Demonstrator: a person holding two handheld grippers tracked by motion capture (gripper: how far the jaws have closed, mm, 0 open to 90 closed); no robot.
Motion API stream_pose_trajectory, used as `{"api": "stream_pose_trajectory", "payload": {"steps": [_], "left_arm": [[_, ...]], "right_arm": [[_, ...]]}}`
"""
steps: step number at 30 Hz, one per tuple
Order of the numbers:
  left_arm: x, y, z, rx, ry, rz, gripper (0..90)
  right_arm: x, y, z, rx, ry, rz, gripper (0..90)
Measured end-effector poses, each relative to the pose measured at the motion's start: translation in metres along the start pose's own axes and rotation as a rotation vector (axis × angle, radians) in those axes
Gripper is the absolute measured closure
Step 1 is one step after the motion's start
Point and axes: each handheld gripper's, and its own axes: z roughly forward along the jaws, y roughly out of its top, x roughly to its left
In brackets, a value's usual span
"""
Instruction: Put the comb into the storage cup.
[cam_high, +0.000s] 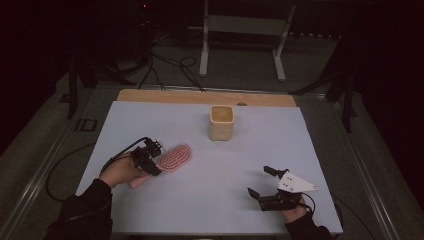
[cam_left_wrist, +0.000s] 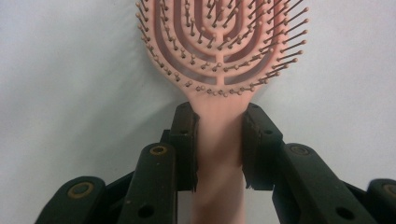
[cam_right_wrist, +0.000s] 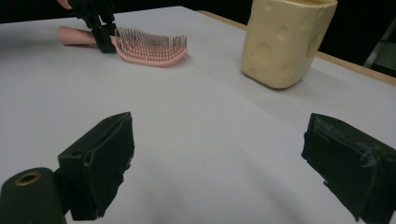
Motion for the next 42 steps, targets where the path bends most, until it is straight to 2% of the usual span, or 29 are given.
{"api": "stream_pose_trajectory", "payload": {"steps": [2, 5, 13, 18, 19, 24, 28, 33, 36, 42], "left_arm": [[-0.001, 0.0, 0.0, -0.006, 0.007, 0.006, 69.5], [-0.001, 0.0, -0.002, -0.023, 0.019, -0.008, 69.6], [0.0, 0.0, -0.012, -0.087, -0.007, -0.011, 69.6], [0.0, -0.001, -0.02, -0.135, -0.015, -0.029, 69.7], [-0.001, -0.001, -0.021, -0.139, -0.013, -0.02, 69.7], [-0.001, 0.0, -0.028, -0.194, -0.02, -0.039, 69.7], [0.002, 0.001, -0.034, -0.24, -0.03, -0.084, 69.7], [0.001, 0.003, -0.043, -0.282, -0.005, -0.081, 69.7], [-0.001, 0.004, -0.049, -0.302, 0.002, -0.084, 69.8], [-0.003, 0.008, -0.061, -0.373, 0.006, -0.094, 69.7]], "right_arm": [[0.0, 0.001, 0.0, -0.002, -0.004, -0.002, 8.7], [0.0, 0.0, 0.0, -0.001, -0.002, 0.0, 8.7], [0.0, 0.0, 0.0, -0.002, -0.004, 0.001, 8.7], [0.0, 0.0, 0.0, -0.001, -0.002, -0.001, 8.7], [0.0, 0.0, 0.0, -0.004, -0.004, 0.001, 8.7], [0.0, 0.0, 0.0, 0.0, -0.003, -0.002, 8.7], [-0.001, 0.0, 0.001, 0.0, -0.002, 0.005, 8.7], [0.0, 0.0, 0.0, -0.003, -0.004, 0.003, 8.7], [0.0, 0.0, 0.0, -0.002, -0.005, 0.0, 8.7], [0.0, 0.0, 0.0, -0.002, -0.003, 0.002, 8.7]]}}
